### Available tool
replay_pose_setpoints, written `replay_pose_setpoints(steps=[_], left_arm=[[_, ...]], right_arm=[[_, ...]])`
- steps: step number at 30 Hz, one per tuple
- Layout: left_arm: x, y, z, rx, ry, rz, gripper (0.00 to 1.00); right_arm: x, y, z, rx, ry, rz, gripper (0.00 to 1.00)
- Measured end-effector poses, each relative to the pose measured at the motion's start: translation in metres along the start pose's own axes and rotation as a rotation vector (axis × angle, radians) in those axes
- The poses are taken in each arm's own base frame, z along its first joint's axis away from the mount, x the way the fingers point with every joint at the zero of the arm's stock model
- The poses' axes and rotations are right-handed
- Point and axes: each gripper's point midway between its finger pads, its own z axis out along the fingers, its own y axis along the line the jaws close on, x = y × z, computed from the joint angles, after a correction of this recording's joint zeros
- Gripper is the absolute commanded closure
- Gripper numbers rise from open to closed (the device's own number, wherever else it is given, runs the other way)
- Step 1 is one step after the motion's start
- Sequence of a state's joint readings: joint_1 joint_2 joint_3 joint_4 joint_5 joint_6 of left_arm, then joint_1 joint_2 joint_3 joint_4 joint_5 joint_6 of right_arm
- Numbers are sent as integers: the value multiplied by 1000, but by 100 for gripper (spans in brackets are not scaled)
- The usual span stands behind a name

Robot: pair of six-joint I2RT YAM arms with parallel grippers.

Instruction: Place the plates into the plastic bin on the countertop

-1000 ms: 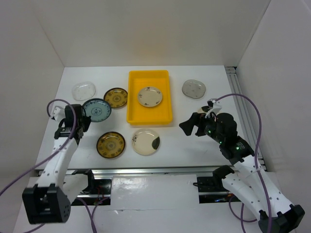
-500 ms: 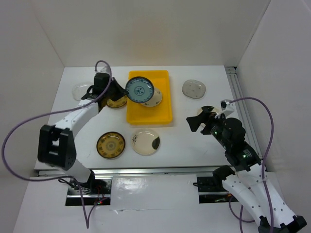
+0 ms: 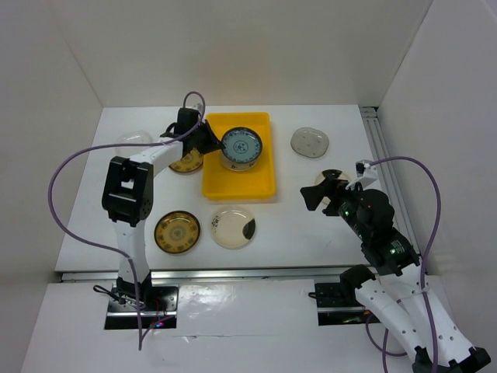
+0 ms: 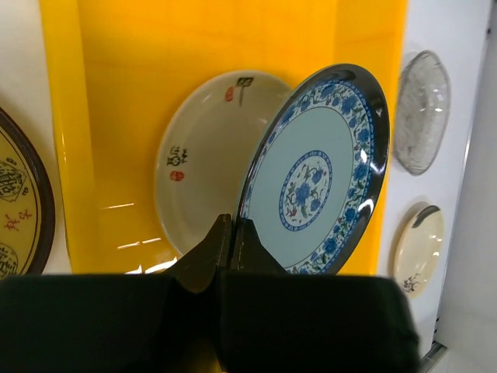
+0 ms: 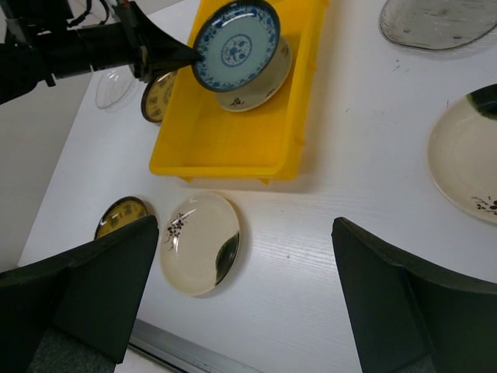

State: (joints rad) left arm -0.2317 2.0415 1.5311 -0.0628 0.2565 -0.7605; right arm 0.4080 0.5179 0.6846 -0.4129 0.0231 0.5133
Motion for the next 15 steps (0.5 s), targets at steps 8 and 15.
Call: replay_pose_setpoints(steps=[8,15], left_arm=[[22,29,22,-55,78,-34,99],[13,22,22,-43,61,-28,65]], right_arm=[[-1,1,-2,-4,-5,14,0],[0,2,-2,-6,-3,15,0]])
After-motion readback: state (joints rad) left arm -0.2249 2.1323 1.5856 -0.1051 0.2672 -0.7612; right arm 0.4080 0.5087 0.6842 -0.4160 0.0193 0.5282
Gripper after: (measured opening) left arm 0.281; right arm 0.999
